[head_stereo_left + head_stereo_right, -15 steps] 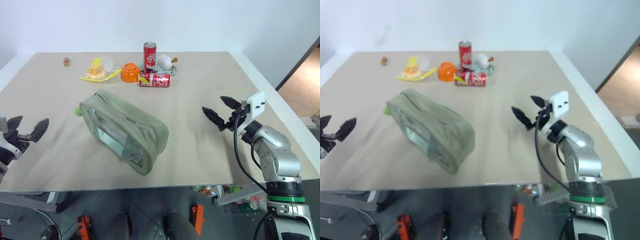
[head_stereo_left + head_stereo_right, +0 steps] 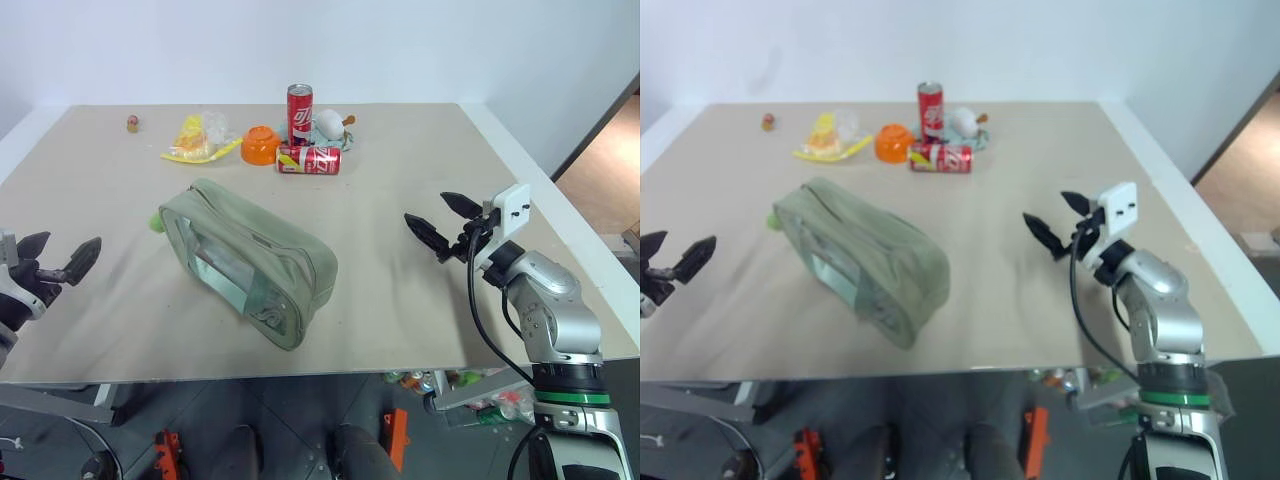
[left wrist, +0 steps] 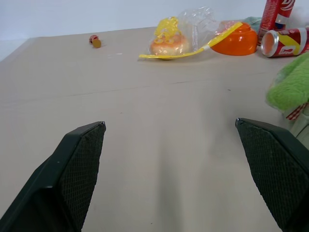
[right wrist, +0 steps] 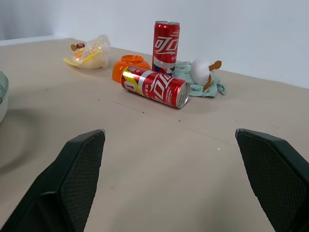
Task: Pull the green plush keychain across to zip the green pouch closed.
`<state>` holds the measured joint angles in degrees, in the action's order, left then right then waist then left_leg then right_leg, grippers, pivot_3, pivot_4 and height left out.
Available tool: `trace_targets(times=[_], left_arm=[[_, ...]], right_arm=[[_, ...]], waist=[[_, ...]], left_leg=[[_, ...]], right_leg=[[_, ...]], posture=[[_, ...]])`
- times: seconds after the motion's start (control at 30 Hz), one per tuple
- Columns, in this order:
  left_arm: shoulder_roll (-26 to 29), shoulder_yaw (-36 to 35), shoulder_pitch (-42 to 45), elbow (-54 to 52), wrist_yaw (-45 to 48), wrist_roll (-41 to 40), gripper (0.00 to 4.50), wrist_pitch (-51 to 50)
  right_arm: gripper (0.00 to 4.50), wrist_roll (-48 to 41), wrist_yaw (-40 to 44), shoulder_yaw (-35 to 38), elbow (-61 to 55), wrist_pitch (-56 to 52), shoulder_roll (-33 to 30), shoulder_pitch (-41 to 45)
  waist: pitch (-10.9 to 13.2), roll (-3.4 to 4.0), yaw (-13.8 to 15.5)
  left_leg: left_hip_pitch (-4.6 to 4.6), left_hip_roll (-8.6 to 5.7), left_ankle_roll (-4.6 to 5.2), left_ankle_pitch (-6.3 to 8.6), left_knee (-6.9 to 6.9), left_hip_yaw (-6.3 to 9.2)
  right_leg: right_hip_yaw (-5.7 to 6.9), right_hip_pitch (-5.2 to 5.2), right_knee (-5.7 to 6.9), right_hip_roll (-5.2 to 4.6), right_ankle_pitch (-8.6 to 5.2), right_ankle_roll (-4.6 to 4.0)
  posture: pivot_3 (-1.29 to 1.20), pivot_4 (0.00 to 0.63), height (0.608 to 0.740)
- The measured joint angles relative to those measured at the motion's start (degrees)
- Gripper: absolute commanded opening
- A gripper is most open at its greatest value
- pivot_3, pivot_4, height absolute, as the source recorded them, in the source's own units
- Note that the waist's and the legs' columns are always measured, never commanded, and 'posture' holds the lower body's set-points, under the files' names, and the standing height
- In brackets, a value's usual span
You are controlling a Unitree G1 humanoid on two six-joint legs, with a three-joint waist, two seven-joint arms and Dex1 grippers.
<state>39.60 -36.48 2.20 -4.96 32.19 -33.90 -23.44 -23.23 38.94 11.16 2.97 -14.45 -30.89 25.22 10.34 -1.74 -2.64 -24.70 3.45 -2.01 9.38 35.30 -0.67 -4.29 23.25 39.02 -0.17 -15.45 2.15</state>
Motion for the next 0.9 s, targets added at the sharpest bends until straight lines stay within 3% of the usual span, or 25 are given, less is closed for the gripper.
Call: trace_targets(times=[0.23,0.37,0.5,0.6,0.73,0.9], left_arm=[[1.2,-3.2,-4.1,-6.5,7.4,-11.3,4.47,-5.4],[5.4,-8.7,-14.5,-14.0,17.3,-19.3,4.47,-10.8],[6.0,-9.3,-19.0,-19.0,21.1,-23.2,4.47,-13.5],[6.3,-5.6,-20.2,-27.4,22.2,-26.0,4.47,-14.6],[6.0,-0.3,-18.8,-28.6,22.3,-25.1,4.47,-14.1],[4.3,4.7,-15.3,-28.7,21.7,-24.3,4.47,-12.6]], right_arm=[[4.49,0.0,1.0,-0.1,0.1,-0.2,-0.2,0.4],[4.49,0.0,2.4,-0.6,0.9,-0.7,-0.9,2.9],[4.49,-1.4,4.4,-0.7,0.9,-3.7,-1.9,4.7],[4.49,-4.0,7.9,-1.3,0.1,-8.8,-5.0,7.8],[4.49,-16.0,9.8,0.1,-7.6,-23.7,-8.2,13.3],[4.49,-27.4,10.9,-2.2,-24.3,-35.3,-10.2,8.2]], waist=[[0.0,-0.01,0.0],[0.0,0.01,-0.6],[0.0,0.0,-0.3],[0.0,0.03,0.0],[0.1,0.05,-0.2],[0.0,-0.13,0.0]], left_leg=[[-0.01,0.05,-0.01,0.01,0.0,-0.05],[0.08,0.16,-0.05,0.08,-0.03,-0.32],[0.09,0.2,-0.04,0.08,-0.01,-0.3],[0.08,0.19,-0.04,0.07,0.03,-0.56],[0.11,0.28,-0.02,0.08,-0.01,-0.69],[0.06,0.34,0.03,0.28,-0.07,-0.49]], right_leg=[[0.0,0.03,0.0,0.0,0.0,-0.01],[-0.06,0.1,0.0,-0.03,-0.02,-0.16],[-0.04,0.09,0.02,0.0,-0.15,-0.4],[-0.14,0.07,0.01,-0.12,-0.17,-0.29],[-0.24,0.12,0.01,0.0,-0.16,-0.31],[-0.21,0.08,0.01,0.17,-0.26,-0.24]], posture=[[0.0,0.15,0.74],[0.0,0.15,0.74],[0.0,0.15,0.74],[0.0,0.15,0.74],[0.0,0.15,0.74],[0.0,0.15,0.74]])
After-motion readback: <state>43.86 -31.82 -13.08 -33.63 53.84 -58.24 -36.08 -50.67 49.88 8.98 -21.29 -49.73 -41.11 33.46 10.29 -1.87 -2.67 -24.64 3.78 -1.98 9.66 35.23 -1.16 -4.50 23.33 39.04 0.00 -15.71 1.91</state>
